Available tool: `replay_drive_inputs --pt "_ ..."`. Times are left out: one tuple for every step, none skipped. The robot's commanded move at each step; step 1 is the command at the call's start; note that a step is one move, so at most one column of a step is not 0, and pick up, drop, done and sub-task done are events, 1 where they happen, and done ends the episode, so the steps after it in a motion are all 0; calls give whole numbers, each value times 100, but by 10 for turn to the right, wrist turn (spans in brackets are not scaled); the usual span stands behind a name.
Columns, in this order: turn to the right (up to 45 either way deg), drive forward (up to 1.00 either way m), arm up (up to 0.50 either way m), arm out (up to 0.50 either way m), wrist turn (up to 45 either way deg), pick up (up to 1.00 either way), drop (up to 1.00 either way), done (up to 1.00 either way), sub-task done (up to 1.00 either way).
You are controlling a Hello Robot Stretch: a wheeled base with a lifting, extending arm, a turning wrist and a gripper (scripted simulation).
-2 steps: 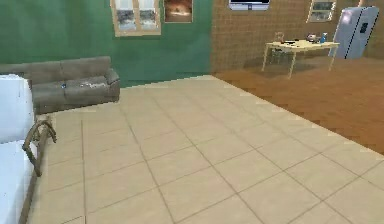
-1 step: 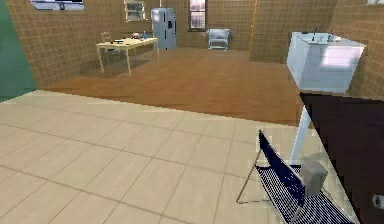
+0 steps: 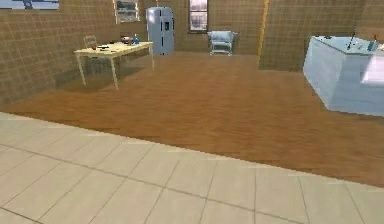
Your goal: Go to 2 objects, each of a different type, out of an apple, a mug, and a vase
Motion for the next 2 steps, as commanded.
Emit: replay_drive_inputs --pt "60 0 0 0 0 0 0 0 0" --pt "0 50 0 0 0 0 0 0 0"
